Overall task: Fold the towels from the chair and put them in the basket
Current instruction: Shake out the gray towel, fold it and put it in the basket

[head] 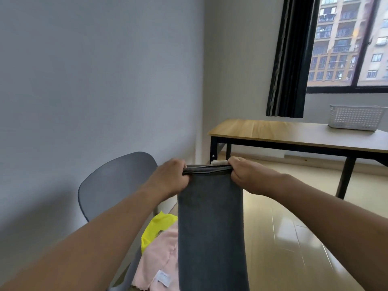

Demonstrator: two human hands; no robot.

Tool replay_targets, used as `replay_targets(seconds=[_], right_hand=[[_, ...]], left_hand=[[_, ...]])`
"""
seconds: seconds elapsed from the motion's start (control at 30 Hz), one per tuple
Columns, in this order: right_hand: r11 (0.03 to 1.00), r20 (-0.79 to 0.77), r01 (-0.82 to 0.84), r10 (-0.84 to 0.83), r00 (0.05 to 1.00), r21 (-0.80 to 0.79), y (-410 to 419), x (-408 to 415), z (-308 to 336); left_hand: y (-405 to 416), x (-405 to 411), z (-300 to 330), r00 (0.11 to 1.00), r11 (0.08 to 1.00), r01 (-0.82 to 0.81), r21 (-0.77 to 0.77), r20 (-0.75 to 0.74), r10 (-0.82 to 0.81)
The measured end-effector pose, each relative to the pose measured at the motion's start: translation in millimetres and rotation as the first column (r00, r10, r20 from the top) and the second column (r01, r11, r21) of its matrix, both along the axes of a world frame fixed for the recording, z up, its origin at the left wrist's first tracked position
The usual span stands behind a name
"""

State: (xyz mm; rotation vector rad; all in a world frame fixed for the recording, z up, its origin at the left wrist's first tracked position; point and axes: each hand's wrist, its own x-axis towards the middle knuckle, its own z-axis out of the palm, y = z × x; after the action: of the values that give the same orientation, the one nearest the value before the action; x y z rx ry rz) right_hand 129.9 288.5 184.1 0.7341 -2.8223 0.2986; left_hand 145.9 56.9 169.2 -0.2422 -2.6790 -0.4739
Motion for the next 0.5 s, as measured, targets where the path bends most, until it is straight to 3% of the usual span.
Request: replay_targets(seconds=[0.17, 0.27, 0.33, 0.4, 0.5], right_hand=[[0.996, -0.192, 0.085, -0.087, 0.978, -0.017, -10, -13, 28], [1.000, -0.263, 0.008, -0.004, 0.965, 0.017, -8, -1, 25], [0.999, -0.226, -0.032, 0.031, 0.974, 0.000, -7, 16, 15], [0.998, -0.123, -0.052, 0.055, 0.991, 0.026, -8, 37, -5], [0.982, 0.068, -0.085, 0.074, 0.995, 0.168, -11, 61, -54]], left_hand=[[-3, -11, 33, 0.972, 0.997, -0.001, 0.073, -0.235, 0.018], [-6, 1, 32, 0.970, 0.988, 0.081, 0.130, -0.238, -0.048], [-11, 13, 21, 0.986, 0.975, 0.129, 0.182, -0.131, -0.106], [-15, 29, 3, 0.987, 0.980, 0.143, 0.141, 0.050, -0.151], [-14, 57, -41, 0.920, 0.964, 0.205, -0.172, 0.368, -0.130]])
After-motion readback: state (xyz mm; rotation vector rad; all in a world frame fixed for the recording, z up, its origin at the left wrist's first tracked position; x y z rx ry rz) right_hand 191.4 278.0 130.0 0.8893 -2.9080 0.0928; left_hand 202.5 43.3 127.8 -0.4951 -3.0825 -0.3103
